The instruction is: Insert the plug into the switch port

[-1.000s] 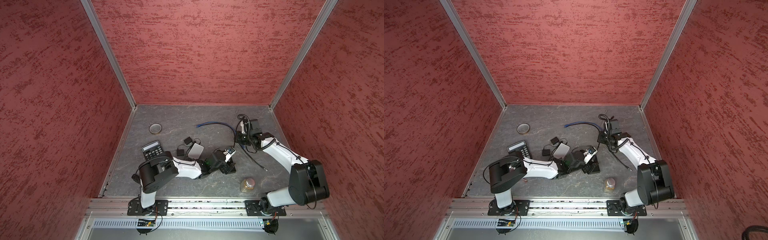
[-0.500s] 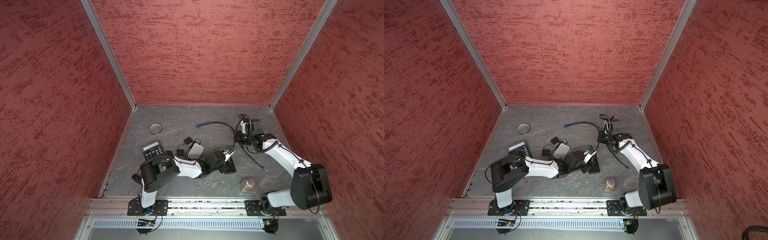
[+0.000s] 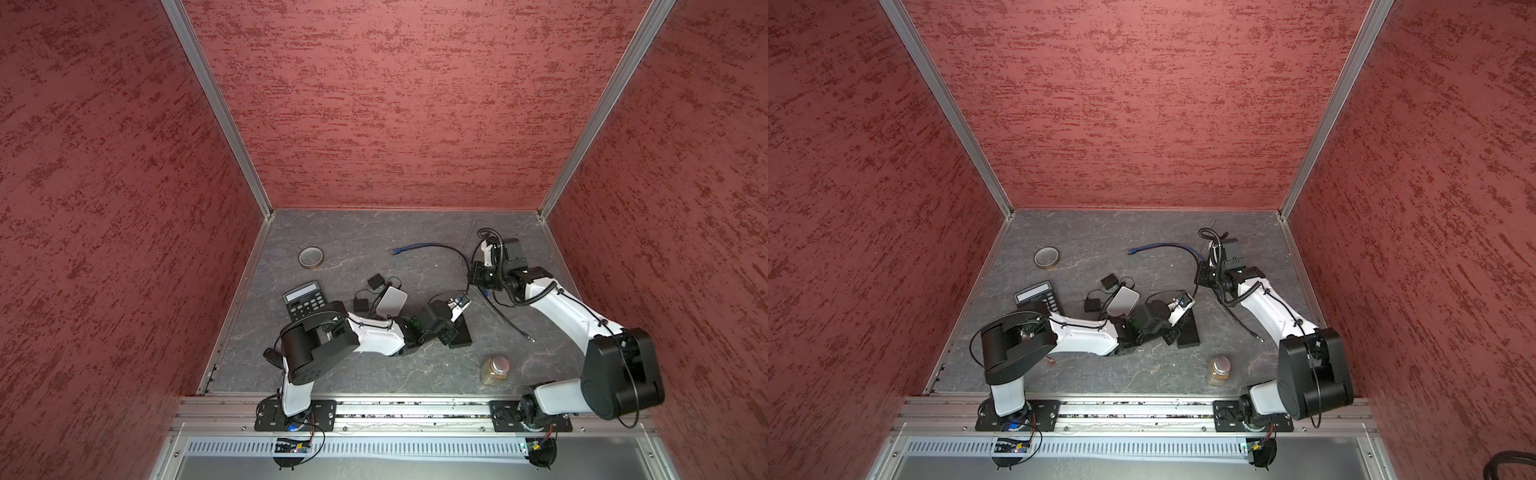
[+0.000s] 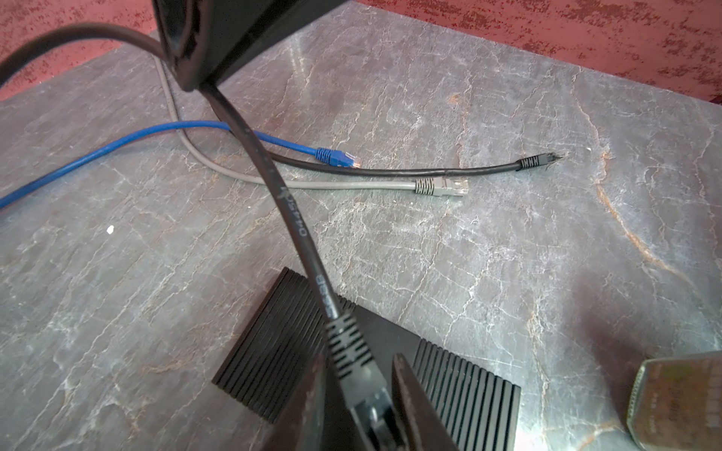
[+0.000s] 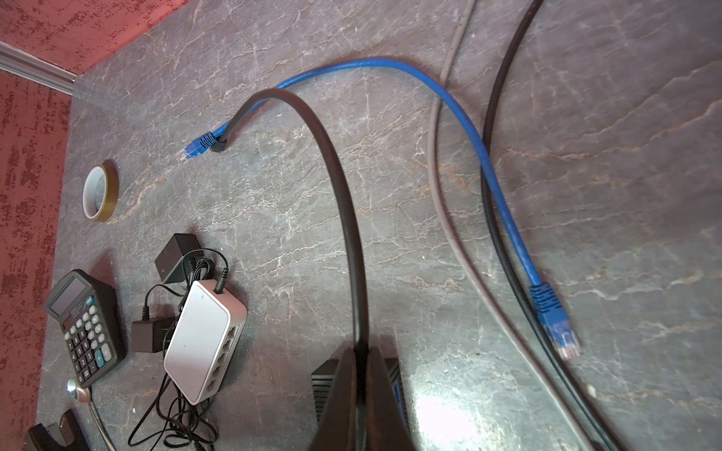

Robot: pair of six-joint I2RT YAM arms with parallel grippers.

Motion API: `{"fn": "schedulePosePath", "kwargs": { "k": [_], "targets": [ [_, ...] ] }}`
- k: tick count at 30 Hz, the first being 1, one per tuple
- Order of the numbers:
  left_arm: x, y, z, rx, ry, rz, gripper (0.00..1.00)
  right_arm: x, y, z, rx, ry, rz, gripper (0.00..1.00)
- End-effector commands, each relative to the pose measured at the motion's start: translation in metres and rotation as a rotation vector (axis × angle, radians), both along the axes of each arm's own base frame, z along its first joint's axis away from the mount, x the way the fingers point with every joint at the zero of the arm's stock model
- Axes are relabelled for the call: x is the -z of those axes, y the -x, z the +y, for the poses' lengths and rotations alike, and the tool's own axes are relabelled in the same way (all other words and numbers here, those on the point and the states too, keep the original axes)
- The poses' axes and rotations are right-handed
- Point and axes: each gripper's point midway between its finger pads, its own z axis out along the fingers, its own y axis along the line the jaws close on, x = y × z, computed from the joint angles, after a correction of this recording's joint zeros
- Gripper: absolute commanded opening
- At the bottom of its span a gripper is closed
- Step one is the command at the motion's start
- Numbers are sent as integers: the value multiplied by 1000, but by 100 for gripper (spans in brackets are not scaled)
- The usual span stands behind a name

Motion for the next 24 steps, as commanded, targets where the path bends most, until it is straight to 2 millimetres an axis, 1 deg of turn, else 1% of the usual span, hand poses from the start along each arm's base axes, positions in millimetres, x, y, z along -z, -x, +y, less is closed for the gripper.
{"fn": "schedulePosePath", "kwargs": {
  "k": [1, 3, 6, 10, 14, 16, 18, 21, 24],
  "targets": [
    [-5, -4, 0, -3, -14, -27, 27, -9, 0, 2, -16, -19, -31, 0],
    [-5, -4, 2, 1, -26, -35, 23, -8, 0, 3, -25, -17, -31, 0],
    [-4, -4, 9, 6, -44, -52, 21, -8, 2, 8, -64, -23, -32, 1],
    [-5, -3, 17, 25, -59, -75, 21, -6, 7, 14, -126, -33, -36, 15],
    [-7, 0, 32, 52, -87, -105, 21, -6, 14, 19, -206, -18, -61, 32],
    [-9, 4, 41, 81, -96, -108, 21, -7, 17, 23, -253, -17, -81, 37],
    [-13, 7, 50, 103, -88, -106, 21, -12, 18, 29, -294, -37, -111, 38],
    [-16, 9, 64, 125, -78, -97, 21, -26, 22, 42, -363, -97, -168, 41],
    [-20, 11, 76, 144, -68, -90, 21, -45, 29, 56, -461, -160, -270, 45]
  ]
}}
